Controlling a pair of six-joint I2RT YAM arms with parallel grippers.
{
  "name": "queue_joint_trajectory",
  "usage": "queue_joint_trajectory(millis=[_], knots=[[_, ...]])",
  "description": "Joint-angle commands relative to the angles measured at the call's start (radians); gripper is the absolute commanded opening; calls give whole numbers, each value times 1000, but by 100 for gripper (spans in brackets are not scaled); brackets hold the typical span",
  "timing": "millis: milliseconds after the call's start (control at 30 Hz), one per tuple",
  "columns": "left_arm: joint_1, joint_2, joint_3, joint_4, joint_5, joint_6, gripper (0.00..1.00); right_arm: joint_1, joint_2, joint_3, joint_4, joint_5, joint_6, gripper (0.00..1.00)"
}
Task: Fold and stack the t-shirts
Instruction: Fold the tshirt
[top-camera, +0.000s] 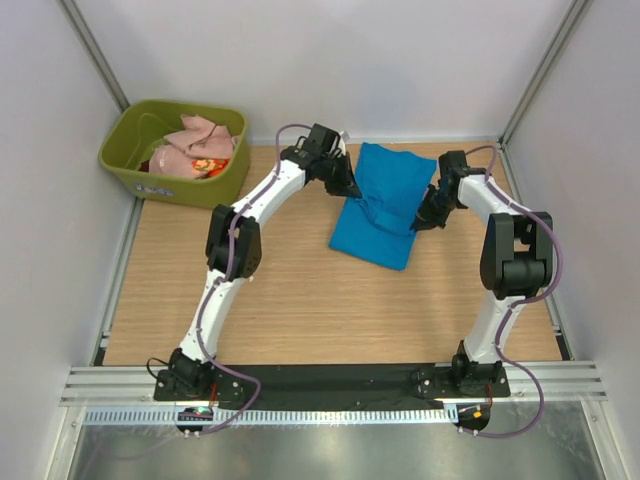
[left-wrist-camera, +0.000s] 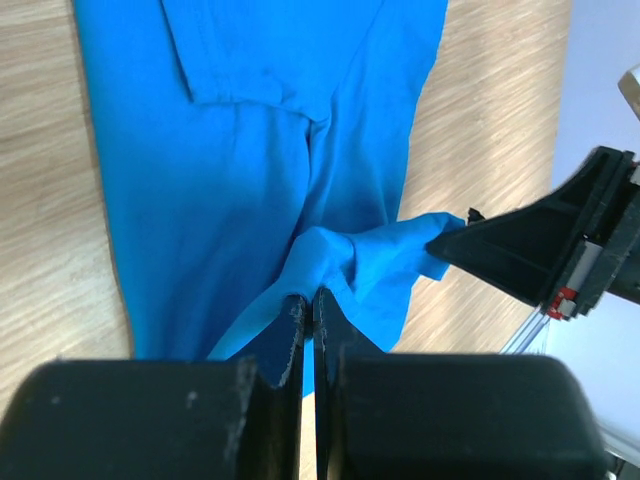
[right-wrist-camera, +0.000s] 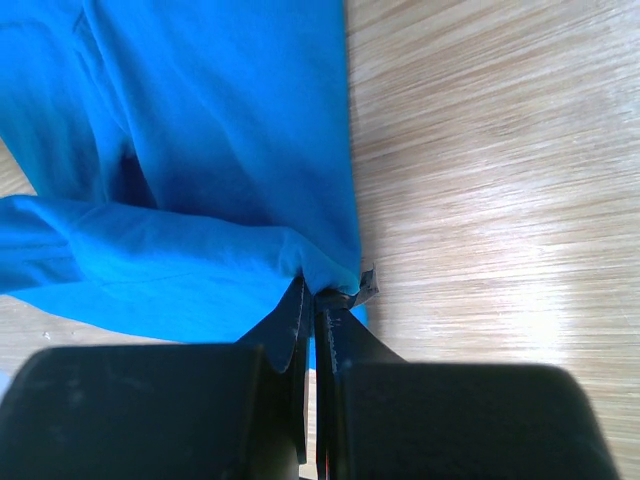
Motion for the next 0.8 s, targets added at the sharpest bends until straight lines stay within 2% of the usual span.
queue_joint_trajectory(millis=[0, 433, 600, 633, 667, 700, 733, 767], knots=[[5, 15, 38, 64, 18, -21, 0, -4, -2, 54, 43, 5, 22, 1], [13, 40, 29, 147, -6, -64, 1, -13, 79, 115, 58, 0, 23, 1], [17, 58, 26, 150, -11, -83, 4, -13, 105, 128, 57, -6, 23, 1], [20, 64, 20, 148, -17, -87, 6, -13, 111, 132, 54, -9, 23, 1], [22, 66, 15, 144, -20, -92, 17, -13, 116, 143, 52, -14, 23, 5], [23, 67, 11, 134, -26, -90, 24, -13, 120, 151, 51, -20, 23, 9], [25, 67, 12, 121, -38, -87, 32, -39, 126, 158, 48, -23, 22, 14], [26, 64, 14, 108, -66, -72, 36, -40, 128, 170, 36, -21, 20, 24]])
